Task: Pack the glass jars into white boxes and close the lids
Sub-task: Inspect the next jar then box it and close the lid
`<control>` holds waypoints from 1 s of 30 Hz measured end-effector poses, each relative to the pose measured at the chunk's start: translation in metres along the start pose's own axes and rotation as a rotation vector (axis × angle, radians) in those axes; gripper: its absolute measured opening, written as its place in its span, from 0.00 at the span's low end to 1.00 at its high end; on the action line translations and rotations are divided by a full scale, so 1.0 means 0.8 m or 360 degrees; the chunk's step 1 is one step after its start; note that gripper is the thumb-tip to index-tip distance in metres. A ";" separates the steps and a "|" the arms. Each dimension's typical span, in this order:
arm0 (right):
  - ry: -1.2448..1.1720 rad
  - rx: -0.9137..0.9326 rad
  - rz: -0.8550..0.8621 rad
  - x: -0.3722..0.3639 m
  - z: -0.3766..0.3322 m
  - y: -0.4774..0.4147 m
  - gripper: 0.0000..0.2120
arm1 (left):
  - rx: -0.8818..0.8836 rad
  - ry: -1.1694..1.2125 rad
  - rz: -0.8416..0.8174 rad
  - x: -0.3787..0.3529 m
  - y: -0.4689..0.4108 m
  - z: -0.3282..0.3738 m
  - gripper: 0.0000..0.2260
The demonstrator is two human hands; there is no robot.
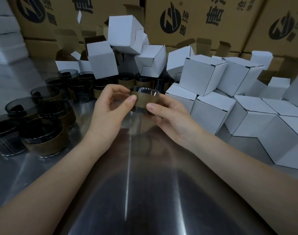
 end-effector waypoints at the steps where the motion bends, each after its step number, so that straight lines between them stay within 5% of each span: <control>1: -0.0023 -0.0001 0.0049 0.001 0.001 0.000 0.28 | -0.0047 -0.0021 0.0005 0.000 0.000 0.002 0.06; 7: -0.0026 -0.0018 0.0192 0.005 0.005 0.001 0.35 | -0.0084 -0.0038 -0.0073 -0.009 0.006 0.011 0.08; 15: -0.0102 -0.0118 0.0006 -0.003 0.012 0.006 0.33 | -0.0111 -0.0451 -0.0413 -0.030 0.012 0.007 0.41; 19: -0.0080 -0.0190 -0.0070 -0.011 0.014 0.009 0.26 | -0.0211 -0.0458 -0.0456 -0.031 0.011 0.008 0.41; 24: -0.0030 -0.0277 -0.0026 -0.007 0.014 0.009 0.35 | -0.0255 -0.0377 -0.0469 -0.031 0.012 0.012 0.37; 30: -0.0015 -0.0436 -0.0172 -0.008 0.014 0.010 0.34 | -0.0119 -0.0201 -0.0449 -0.030 0.011 0.010 0.37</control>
Point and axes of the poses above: each hand's wrist, its own y-axis away from the middle knuckle, its own x-axis out of the back of the hand, z = x × y, the point moved 6 cm from there along -y, towards the middle knuckle, and after that the axes turned 5 degrees about x, right-handed, at the moved point
